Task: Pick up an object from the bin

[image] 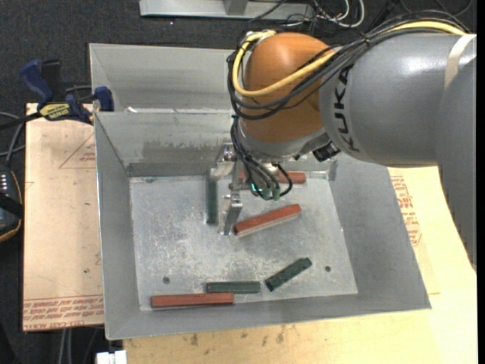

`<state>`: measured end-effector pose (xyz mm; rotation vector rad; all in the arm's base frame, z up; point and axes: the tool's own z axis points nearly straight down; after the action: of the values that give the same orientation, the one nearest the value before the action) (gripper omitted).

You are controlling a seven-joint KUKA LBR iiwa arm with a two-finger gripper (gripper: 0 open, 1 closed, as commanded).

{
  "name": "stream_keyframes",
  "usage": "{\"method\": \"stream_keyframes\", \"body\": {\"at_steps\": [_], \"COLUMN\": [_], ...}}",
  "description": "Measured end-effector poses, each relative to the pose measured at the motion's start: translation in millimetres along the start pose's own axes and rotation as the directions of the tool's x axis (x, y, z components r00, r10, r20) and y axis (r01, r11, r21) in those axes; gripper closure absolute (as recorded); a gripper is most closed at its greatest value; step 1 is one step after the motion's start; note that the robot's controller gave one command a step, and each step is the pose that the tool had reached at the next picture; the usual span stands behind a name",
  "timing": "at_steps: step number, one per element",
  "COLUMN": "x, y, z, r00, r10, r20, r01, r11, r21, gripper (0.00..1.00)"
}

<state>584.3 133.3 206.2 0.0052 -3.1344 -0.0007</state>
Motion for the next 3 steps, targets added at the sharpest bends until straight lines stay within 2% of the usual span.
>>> {"method": "stream_keyframes", "body": {"at_steps": [1,2,3], "x": [-1.5,-39.4,-40.2], "y": [-1,-19,-20], "z": [-5,123,123], "r00": [1.000,0.997,0.997], "r10": [0.003,-0.075,-0.074], "r20": [0.008,0.020,0.026], "r01": [-0.003,0.075,0.074], "r11": [1.000,0.997,0.997], "r21": [-0.001,-0.007,-0.006], "gripper": [0.00,1.00,0.00]}}
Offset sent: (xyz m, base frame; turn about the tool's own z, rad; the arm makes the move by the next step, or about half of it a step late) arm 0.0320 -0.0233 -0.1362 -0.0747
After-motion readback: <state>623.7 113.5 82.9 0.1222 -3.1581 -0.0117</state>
